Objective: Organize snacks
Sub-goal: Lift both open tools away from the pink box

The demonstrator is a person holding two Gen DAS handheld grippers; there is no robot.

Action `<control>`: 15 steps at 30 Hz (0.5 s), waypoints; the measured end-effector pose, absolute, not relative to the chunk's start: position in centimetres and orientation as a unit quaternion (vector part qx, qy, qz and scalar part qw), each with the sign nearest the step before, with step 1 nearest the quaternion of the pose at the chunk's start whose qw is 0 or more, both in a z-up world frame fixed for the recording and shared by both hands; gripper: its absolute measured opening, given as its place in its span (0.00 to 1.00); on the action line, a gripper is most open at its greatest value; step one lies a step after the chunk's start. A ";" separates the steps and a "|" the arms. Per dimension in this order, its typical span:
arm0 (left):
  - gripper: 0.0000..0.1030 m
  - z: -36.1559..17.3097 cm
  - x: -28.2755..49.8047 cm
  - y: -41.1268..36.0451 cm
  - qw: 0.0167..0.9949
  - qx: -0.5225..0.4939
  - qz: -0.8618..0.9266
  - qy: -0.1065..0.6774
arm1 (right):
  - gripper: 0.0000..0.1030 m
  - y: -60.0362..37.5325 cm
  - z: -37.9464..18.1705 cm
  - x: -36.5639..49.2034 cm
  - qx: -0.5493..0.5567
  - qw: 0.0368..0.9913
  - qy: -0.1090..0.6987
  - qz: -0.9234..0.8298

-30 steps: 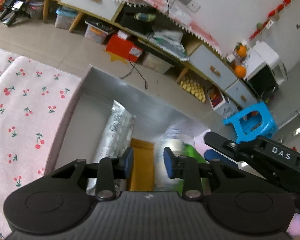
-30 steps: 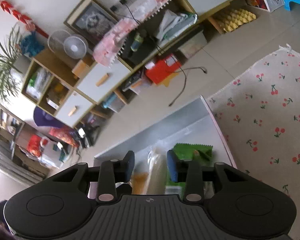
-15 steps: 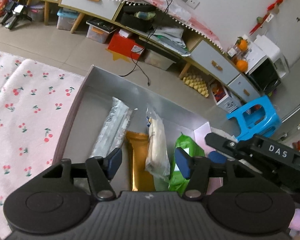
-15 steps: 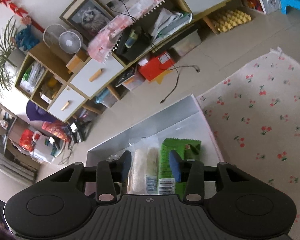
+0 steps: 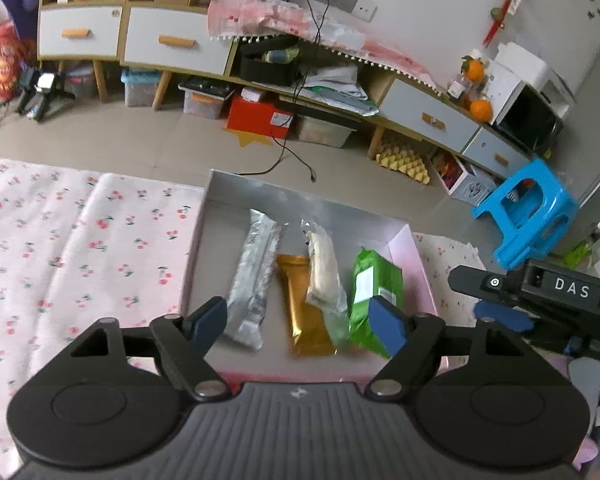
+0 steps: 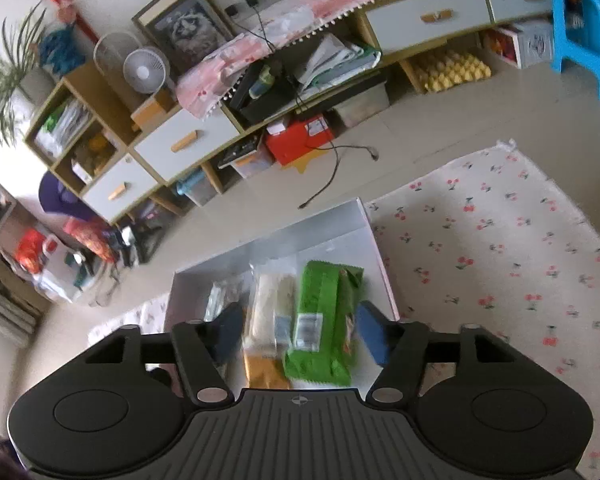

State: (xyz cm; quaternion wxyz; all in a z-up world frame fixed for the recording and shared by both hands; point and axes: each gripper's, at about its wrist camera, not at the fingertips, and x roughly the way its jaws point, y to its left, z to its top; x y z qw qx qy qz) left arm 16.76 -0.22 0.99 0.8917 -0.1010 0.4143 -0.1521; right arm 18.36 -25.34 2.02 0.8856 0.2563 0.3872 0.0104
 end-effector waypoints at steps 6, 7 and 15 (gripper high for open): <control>0.83 1.9 14.5 0.4 0.896 -0.069 -0.143 0.415 | 0.73 -24.1 3.5 15.6 0.223 0.892 0.392 0.018; 0.85 2.0 14.3 0.6 0.896 -0.070 -0.143 0.415 | 0.74 -23.9 3.6 15.2 0.222 0.893 0.392 0.019; 0.94 2.1 12.1 1.2 0.898 -0.054 -0.138 0.415 | 0.75 -22.6 4.4 12.2 0.194 0.895 0.401 0.034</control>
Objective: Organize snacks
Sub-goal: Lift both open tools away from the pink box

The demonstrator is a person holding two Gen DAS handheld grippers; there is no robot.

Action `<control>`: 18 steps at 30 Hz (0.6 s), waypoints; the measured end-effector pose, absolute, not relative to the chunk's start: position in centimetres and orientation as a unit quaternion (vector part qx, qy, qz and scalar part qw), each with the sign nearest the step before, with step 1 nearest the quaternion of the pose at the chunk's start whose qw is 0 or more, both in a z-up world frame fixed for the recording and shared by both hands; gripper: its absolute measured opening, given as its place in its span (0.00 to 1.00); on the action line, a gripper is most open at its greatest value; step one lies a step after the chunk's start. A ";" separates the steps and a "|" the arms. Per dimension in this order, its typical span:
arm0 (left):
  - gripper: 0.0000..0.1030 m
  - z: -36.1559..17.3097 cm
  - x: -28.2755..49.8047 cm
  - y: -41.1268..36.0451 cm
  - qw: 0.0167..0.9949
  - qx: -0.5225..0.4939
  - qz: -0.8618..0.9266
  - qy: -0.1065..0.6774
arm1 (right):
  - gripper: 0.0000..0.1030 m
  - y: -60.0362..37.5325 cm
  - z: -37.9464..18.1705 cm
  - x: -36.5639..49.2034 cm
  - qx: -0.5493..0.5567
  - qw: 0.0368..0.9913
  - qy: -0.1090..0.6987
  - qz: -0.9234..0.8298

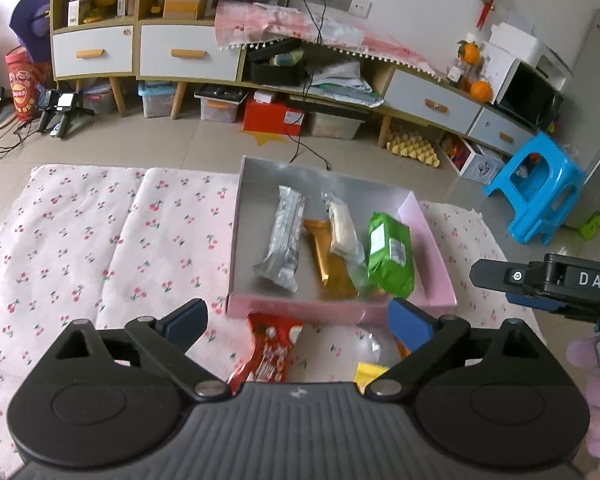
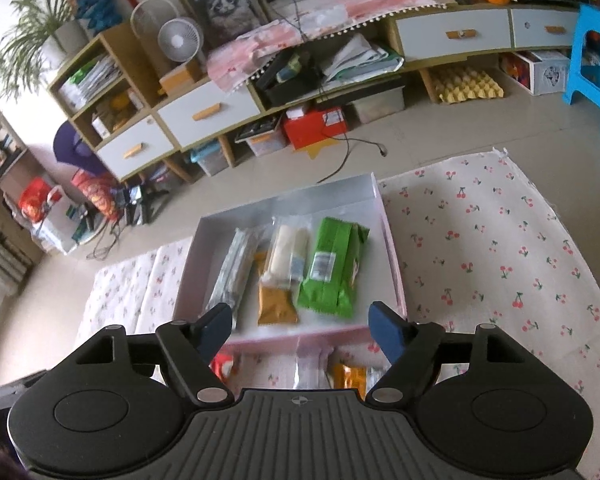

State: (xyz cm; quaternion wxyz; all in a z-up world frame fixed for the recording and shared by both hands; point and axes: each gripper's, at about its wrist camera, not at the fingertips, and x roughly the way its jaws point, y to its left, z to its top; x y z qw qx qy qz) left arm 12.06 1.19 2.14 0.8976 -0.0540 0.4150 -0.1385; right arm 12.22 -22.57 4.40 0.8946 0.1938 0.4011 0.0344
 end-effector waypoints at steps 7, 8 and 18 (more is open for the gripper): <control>0.96 1.1 10.4 2.5 0.897 -0.049 -0.129 0.420 | 0.75 -21.3 3.9 10.1 0.158 0.894 0.415 0.050; 0.96 0.9 10.2 2.7 0.898 -0.049 -0.127 0.419 | 0.75 -21.2 3.6 9.8 0.156 0.894 0.416 0.052; 0.96 -0.8 7.0 4.2 0.901 -0.026 -0.134 0.411 | 0.75 -20.3 0.8 7.6 0.102 0.892 0.437 0.056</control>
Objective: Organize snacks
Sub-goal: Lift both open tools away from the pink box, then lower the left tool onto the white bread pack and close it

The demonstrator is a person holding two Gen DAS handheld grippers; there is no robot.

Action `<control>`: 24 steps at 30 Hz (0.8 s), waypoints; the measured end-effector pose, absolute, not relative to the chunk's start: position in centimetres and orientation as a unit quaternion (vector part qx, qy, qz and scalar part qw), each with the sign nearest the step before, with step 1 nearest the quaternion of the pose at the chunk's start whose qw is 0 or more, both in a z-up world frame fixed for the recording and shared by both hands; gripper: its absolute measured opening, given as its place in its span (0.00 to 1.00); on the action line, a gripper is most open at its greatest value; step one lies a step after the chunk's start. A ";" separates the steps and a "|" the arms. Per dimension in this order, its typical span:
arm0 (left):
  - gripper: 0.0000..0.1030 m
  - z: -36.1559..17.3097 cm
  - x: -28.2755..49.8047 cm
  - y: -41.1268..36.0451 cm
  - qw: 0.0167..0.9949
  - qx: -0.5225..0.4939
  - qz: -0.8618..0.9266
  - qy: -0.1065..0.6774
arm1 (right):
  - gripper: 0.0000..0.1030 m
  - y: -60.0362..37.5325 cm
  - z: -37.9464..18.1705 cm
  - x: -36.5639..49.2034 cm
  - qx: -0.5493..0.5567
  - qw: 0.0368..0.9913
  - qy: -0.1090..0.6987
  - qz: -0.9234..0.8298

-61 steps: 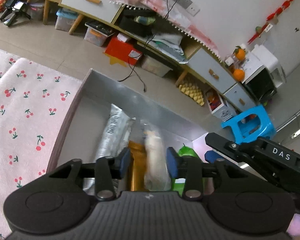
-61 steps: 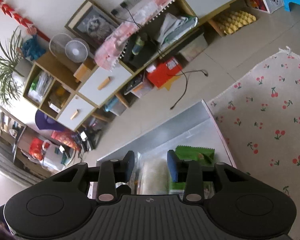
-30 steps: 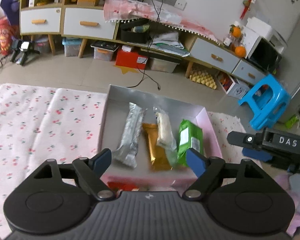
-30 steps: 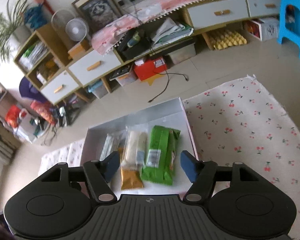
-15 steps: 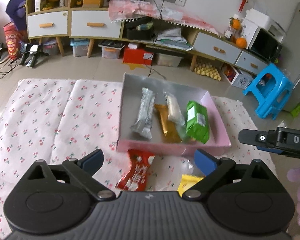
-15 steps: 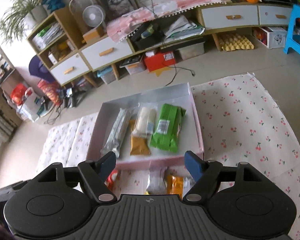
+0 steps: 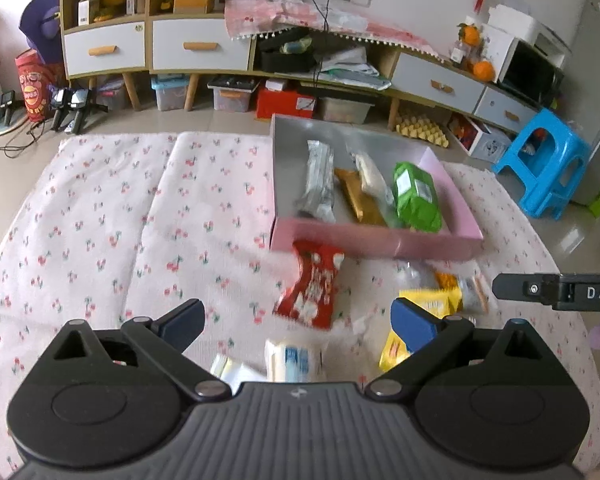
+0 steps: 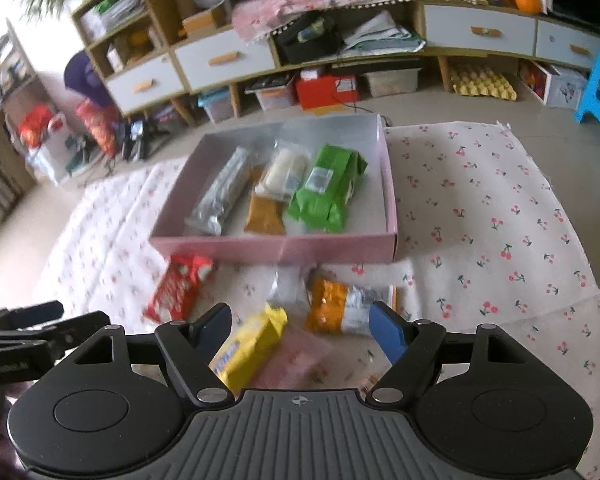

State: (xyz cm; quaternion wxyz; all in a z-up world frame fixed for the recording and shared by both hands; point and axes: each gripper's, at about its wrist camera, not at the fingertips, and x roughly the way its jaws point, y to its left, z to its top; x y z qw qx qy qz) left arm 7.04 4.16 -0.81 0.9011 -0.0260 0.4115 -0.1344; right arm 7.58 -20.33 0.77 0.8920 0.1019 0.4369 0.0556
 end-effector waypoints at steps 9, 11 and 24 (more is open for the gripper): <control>0.96 -2.3 4.9 4.6 0.889 0.013 -0.159 0.429 | 0.75 -19.9 -1.0 6.2 0.073 0.883 0.459 0.061; 0.96 -2.5 5.0 4.9 0.883 0.012 -0.160 0.440 | 0.75 -19.6 -1.4 6.1 0.065 0.879 0.467 0.065; 0.61 -3.7 5.2 5.6 0.854 -0.004 -0.169 0.491 | 0.75 -17.8 -3.0 6.9 0.091 0.853 0.506 0.084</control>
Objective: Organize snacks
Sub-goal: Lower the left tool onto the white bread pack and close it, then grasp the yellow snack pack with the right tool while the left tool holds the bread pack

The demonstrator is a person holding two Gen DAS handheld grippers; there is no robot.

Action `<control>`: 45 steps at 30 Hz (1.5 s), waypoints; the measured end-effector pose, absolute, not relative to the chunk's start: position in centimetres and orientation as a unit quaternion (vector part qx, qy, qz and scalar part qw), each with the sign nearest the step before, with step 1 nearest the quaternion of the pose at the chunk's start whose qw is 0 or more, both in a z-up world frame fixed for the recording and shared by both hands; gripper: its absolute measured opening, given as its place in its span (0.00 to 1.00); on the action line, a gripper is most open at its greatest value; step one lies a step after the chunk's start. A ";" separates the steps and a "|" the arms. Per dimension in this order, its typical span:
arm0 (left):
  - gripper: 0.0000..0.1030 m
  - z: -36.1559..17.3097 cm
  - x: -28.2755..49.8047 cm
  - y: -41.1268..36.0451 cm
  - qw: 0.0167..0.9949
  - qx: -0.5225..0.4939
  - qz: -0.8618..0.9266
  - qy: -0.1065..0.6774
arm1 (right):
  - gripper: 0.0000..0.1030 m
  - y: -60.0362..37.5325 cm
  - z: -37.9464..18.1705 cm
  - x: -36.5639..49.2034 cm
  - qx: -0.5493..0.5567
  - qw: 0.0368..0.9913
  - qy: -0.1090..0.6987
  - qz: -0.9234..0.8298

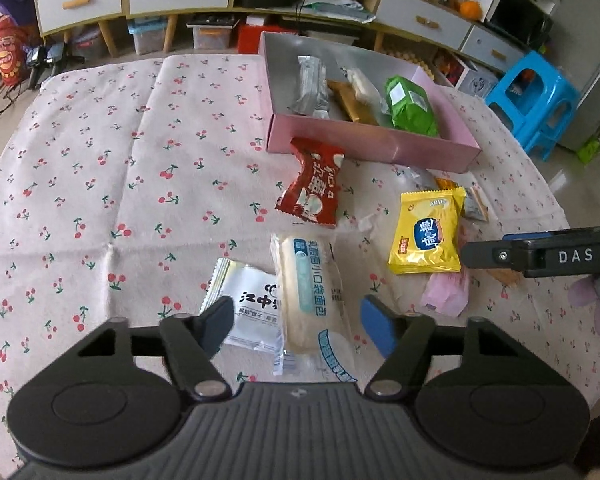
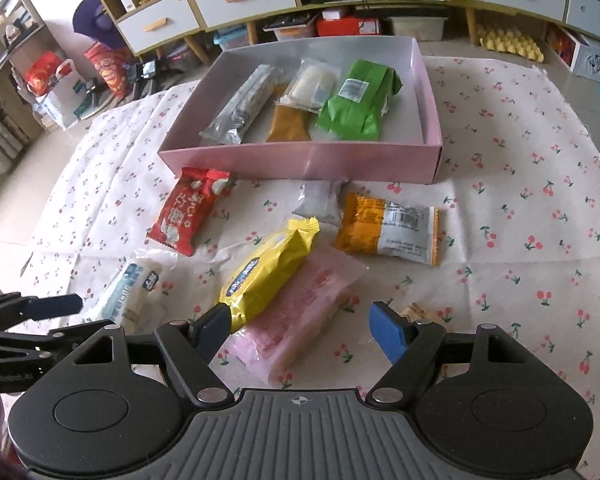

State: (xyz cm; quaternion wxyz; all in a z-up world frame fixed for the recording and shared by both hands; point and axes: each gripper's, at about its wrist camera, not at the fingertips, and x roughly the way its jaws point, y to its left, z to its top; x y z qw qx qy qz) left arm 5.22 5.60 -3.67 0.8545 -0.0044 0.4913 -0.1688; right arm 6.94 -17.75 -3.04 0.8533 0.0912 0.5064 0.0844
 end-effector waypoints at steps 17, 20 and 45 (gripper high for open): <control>0.43 -4.1 4.9 3.1 0.860 0.044 -0.175 0.478 | 0.73 -17.6 -1.7 8.7 0.188 0.845 0.490 0.102; 0.43 -4.6 4.9 3.1 0.856 0.045 -0.171 0.485 | 0.64 -17.3 -2.1 9.1 0.200 0.838 0.496 0.106; 0.43 -5.1 5.1 2.5 0.864 0.049 -0.151 0.477 | 0.53 -14.1 -4.2 10.1 0.124 0.862 0.484 0.088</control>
